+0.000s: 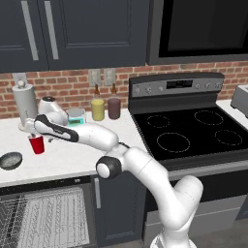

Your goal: Pick up the cup and bowl from the counter, place them in the dishwasher, and close the dishwasher door.

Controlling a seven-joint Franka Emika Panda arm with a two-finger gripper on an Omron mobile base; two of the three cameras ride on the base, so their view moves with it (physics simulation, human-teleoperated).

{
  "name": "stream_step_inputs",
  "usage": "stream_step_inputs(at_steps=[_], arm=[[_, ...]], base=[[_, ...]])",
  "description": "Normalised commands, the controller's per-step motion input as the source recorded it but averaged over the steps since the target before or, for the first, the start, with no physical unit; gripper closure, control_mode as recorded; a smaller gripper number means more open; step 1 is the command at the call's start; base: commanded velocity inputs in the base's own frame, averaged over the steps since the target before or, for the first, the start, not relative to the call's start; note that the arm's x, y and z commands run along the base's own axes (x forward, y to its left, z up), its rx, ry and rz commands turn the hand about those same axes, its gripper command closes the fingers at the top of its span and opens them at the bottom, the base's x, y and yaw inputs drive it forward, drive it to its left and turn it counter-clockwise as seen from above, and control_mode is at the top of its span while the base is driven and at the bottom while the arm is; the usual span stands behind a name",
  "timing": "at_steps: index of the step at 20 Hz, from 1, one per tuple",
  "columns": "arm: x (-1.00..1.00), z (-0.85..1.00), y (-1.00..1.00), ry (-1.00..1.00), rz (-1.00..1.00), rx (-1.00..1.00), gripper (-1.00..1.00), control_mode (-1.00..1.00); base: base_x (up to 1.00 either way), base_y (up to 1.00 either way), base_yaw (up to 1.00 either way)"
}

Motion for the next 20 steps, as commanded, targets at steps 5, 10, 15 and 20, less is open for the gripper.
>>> stream_step_inputs(at_steps=[5,10,15,20], arm=[[0.05,0.00,0.18,0.18,0.00,0.00,-1.00,-1.00],[0.00,0.00,0.39,0.26,0.00,0.00,1.00,-1.00],[0.00,0.00,0.36,0.17,-0.01,-0.01,1.00,-1.00],[-0.16,0.01,0.11,0.07,-0.05,-0.02,1.00,-1.00]], base=[[0.00,0.00,0.00],[0.00,0.00,0.00],[0.00,0.00,0.00],[0.00,0.00,0.00]])
